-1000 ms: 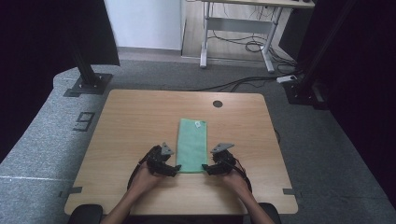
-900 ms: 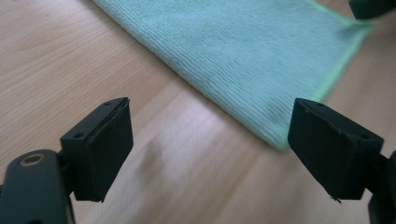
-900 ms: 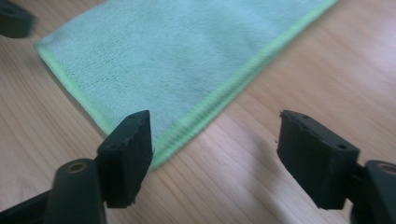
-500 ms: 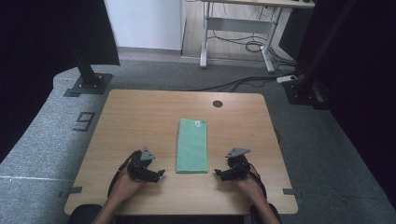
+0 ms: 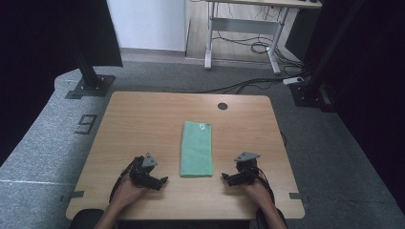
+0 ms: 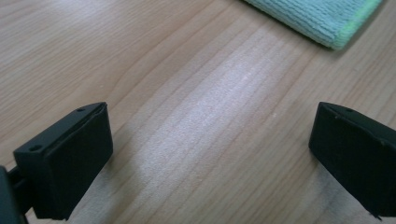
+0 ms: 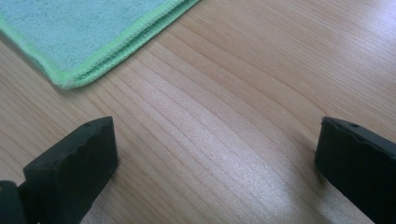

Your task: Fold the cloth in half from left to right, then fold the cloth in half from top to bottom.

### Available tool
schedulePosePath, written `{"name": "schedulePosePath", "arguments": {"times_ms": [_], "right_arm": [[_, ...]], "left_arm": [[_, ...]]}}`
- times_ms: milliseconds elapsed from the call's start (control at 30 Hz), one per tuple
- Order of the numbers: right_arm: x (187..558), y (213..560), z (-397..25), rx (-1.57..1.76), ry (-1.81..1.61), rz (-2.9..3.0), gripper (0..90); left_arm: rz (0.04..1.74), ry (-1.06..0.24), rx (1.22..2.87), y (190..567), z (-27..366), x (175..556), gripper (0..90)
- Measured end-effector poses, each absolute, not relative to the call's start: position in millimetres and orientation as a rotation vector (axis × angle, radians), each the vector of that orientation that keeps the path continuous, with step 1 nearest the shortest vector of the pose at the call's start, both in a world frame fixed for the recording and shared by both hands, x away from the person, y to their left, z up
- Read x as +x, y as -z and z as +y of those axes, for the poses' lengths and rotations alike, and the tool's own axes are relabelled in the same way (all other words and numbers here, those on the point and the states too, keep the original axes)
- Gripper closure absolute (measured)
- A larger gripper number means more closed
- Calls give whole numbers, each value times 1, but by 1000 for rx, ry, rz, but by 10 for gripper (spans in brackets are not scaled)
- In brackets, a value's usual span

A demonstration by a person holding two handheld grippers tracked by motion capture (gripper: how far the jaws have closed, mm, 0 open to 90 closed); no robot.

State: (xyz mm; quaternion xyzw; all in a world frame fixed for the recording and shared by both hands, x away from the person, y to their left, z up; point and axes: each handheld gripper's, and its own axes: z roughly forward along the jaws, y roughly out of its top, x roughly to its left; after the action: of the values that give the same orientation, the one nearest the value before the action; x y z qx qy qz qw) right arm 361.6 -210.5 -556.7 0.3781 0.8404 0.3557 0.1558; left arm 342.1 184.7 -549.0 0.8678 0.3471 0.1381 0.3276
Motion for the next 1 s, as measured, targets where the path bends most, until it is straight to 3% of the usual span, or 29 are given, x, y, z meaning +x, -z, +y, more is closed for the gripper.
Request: {"name": "schedulePosePath", "arguments": {"times_ms": [733, 1000], "right_arm": [[361, 557, -211, 1086, -1022, 2403, 1], [364, 552, -209, 1129, -1055, 2383, 59]], "left_arm": [[992, -365, 2246, 549, 184, 340, 0], [992, -364, 2246, 549, 184, 340, 0]]}}
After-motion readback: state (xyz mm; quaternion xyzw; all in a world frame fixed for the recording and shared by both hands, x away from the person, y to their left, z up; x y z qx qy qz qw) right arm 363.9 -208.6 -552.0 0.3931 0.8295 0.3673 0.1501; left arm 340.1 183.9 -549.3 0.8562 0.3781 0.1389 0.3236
